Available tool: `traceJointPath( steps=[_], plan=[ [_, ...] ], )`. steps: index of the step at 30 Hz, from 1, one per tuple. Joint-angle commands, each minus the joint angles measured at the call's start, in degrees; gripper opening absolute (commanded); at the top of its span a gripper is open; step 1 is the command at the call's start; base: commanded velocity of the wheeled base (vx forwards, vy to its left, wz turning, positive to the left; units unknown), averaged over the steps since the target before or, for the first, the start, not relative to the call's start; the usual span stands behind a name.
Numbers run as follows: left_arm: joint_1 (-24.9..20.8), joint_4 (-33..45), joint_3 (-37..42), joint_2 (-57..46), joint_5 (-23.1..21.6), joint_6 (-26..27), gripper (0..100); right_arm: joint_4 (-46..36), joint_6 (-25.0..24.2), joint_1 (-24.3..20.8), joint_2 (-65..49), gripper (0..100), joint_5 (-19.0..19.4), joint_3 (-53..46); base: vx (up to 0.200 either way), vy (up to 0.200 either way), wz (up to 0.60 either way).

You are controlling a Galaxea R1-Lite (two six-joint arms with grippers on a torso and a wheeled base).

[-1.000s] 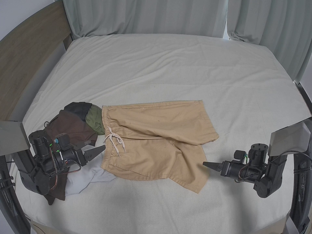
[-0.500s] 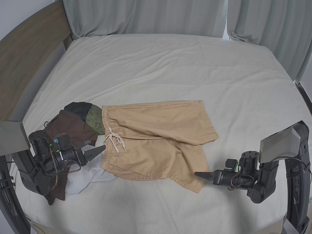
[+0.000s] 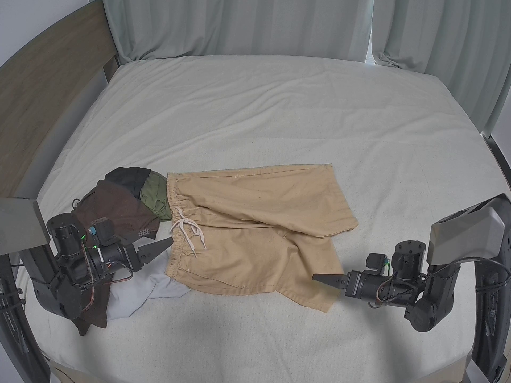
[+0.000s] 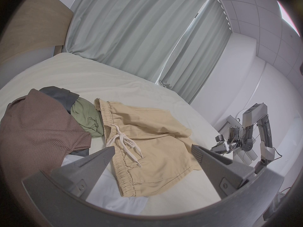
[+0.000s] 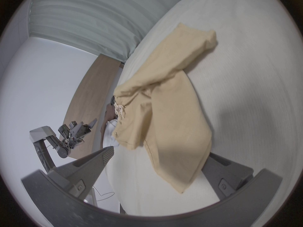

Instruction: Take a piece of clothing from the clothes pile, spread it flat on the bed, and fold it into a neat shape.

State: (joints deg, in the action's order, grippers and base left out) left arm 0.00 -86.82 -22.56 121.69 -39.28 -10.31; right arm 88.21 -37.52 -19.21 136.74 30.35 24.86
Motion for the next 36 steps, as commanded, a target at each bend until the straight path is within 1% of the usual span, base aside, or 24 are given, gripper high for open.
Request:
traceJointPath(
  steps=[1,5,9,12,19,24,27,29,32,35,36],
  plan=[
    [0.0,-0.01,-0.11,0.13,-0.01,-0.06,100,0.21,-0.71,0.49,-3.59,100,-0.12,1.07,0.0,0.0,0.0],
    [-0.09,-0.01,-0.11,0.22,-0.01,-0.06,100,0.21,-0.8,1.02,-3.94,100,-0.3,1.95,0.0,0.0,0.0],
    [0.0,-0.01,-0.2,0.22,-0.01,-0.06,100,0.21,-0.71,2.78,-5.7,100,-1.26,3.44,0.0,0.0,0.0],
    [-0.09,-0.01,-0.2,0.22,-0.01,-0.06,100,0.12,-0.8,2.86,-7.54,100,-1.88,3.44,0.0,0.0,0.0],
    [-0.09,-0.54,-0.11,0.22,-0.01,-0.23,100,-0.06,-0.53,2.69,-12.2,100,-1.79,2.48,0.0,0.0,0.0],
    [-0.26,-1.68,0.06,1.45,0.17,-0.06,100,0.03,0.34,2.51,-9.04,100,-1.7,0.63,0.0,0.0,0.0],
    [-0.26,-1.77,0.06,1.54,0.17,-0.06,100,0.03,2.54,2.78,-5.52,100,-1.44,-0.07,0.0,0.0,0.0],
    [-0.18,-1.77,-0.02,1.54,0.17,-0.15,100,0.03,6.85,3.04,-2.53,100,-0.47,-1.3,0.0,0.0,0.0],
    [-0.18,-1.77,-0.02,1.54,0.17,-0.06,100,0.12,11.24,3.92,0.37,100,2.16,-2.36,0.0,0.0,0.0],
    [-0.09,-1.77,-0.02,1.54,0.08,-0.15,100,0.12,14.06,4.8,2.83,100,3.92,-2.71,0.0,0.0,0.0],
    [0.0,-1.77,-0.02,1.54,0.17,-0.15,100,0.12,14.23,4.89,2.92,100,3.92,-2.71,0.0,0.0,0.0]
  ],
)
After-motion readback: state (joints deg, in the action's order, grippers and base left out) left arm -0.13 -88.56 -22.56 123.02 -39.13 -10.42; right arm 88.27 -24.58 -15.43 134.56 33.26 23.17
